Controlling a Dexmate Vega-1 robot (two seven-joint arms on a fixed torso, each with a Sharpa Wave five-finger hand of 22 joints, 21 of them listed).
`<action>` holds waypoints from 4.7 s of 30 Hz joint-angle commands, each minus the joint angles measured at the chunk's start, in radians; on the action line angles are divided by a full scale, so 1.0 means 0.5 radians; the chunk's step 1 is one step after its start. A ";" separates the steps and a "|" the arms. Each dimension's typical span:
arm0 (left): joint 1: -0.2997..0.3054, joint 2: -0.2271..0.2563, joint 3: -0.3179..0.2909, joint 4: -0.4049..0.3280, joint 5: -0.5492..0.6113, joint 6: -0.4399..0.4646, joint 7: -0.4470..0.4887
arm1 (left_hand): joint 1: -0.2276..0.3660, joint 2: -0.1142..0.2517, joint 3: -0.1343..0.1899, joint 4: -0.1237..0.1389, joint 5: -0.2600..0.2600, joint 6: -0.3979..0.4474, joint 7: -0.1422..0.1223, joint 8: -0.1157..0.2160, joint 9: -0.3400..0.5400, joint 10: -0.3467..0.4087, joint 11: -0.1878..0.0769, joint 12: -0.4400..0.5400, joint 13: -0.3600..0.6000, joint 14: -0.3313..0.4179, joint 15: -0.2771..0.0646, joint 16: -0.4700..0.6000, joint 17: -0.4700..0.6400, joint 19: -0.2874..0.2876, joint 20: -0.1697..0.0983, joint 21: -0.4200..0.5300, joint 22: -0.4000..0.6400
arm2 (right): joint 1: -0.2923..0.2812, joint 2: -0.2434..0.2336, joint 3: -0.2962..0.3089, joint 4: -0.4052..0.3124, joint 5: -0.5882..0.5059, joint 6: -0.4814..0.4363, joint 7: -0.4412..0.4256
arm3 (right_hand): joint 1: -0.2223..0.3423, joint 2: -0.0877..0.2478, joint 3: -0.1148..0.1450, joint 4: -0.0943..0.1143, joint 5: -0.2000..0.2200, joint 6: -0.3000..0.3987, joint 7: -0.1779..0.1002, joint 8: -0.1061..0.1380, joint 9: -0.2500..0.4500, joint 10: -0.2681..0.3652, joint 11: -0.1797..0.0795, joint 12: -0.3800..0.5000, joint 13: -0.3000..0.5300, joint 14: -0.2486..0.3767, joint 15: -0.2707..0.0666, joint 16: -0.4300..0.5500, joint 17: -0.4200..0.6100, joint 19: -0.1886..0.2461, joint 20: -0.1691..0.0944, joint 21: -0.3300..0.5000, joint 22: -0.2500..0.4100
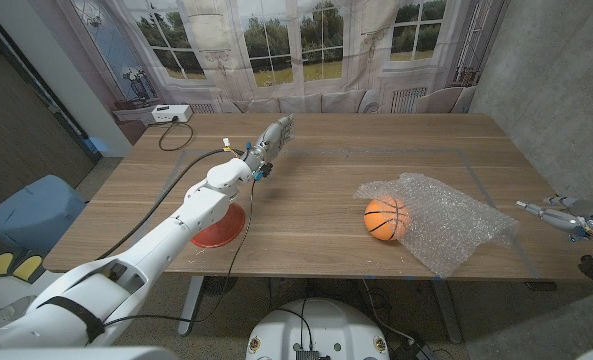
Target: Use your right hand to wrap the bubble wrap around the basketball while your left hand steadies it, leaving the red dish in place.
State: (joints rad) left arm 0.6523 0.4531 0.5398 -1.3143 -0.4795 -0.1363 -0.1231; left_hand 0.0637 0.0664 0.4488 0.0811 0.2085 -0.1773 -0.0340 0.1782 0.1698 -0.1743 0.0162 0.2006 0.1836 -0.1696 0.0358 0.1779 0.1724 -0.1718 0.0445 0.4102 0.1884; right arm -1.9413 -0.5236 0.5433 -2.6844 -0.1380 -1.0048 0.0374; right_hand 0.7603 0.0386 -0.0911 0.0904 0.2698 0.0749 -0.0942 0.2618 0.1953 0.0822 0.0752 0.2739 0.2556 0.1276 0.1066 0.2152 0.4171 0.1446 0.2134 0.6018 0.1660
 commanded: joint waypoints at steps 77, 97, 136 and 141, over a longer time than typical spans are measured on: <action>0.065 0.038 0.011 -0.097 -0.028 0.023 -0.055 | 0.023 0.025 -0.027 -0.003 0.016 -0.496 -0.038 0.012 0.010 -0.537 -0.003 0.012 0.011 -0.579 0.010 0.011 0.005 -0.384 0.017 -0.024 0.013 | 0.854 0.122 -1.594 0.348 -2.368 0.906 1.513 | -0.111 -0.071 -0.148 -0.057 0.077 -0.355 -0.247 -0.162 0.019 -0.644 0.049 -0.176 -0.020 -0.497 0.173 -0.038 -0.293 -0.134 0.007 -0.538 0.020; 0.073 0.060 0.001 -0.112 -0.043 0.026 -0.069 | 0.024 0.028 -0.033 -0.003 0.017 -0.493 -0.044 0.012 0.011 -0.538 -0.006 0.012 0.011 -0.576 0.011 0.011 0.005 -0.379 0.027 -0.030 0.013 | 0.932 0.235 -1.812 0.550 -2.646 0.982 1.496 | 0.063 -0.012 -0.124 -0.144 0.126 -0.445 -0.252 -0.114 0.026 -0.623 -0.004 -0.106 -0.033 -0.336 0.084 0.032 -0.369 0.236 -0.001 -0.508 0.032; 0.038 0.027 -0.001 0.016 -0.068 -0.043 -0.129 | 0.022 0.033 -0.044 0.000 0.019 -0.489 -0.048 0.011 0.011 -0.542 -0.005 0.011 0.011 -0.582 0.011 0.010 0.006 -0.381 0.028 -0.046 0.014 | 1.017 0.259 -1.776 0.679 -2.451 1.059 1.400 | 1.169 0.281 0.481 -0.502 -0.093 0.749 -0.156 0.458 0.271 0.909 -0.183 0.595 0.213 1.614 -0.653 0.831 0.254 1.785 -0.740 0.179 0.109; 0.032 0.020 -0.001 0.038 -0.074 -0.062 -0.145 | 0.022 0.034 -0.045 0.000 0.019 -0.489 -0.047 0.011 0.011 -0.540 -0.005 0.011 0.011 -0.581 0.011 0.010 0.006 -0.380 0.026 -0.047 0.014 | 1.037 0.241 -1.767 0.622 -2.429 1.044 1.357 | 1.182 0.275 0.492 -0.501 -0.106 0.748 -0.149 0.464 0.277 0.905 -0.174 0.601 0.223 1.618 -0.654 0.824 0.264 1.777 -0.748 0.191 0.113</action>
State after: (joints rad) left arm 0.6757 0.4713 0.5384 -1.3197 -0.5109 -0.1501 -0.1801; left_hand 0.0690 0.0716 0.4297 0.0786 0.2086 -0.1717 -0.0500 0.1782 0.1698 -0.1743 0.0162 0.2006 0.1836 -0.1696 0.0358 0.1779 0.1724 -0.1718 0.0554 0.3909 0.1929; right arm -1.4337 -0.3873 -0.3585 -2.3291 -1.4206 -0.4855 0.7697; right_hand 1.1559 -0.0087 0.0021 -0.0127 0.2242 0.4351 -0.1784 0.4861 0.3281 0.3399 -0.0235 0.5659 0.3602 0.3615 0.1823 0.6259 0.5447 0.7509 0.2120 0.6886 0.2179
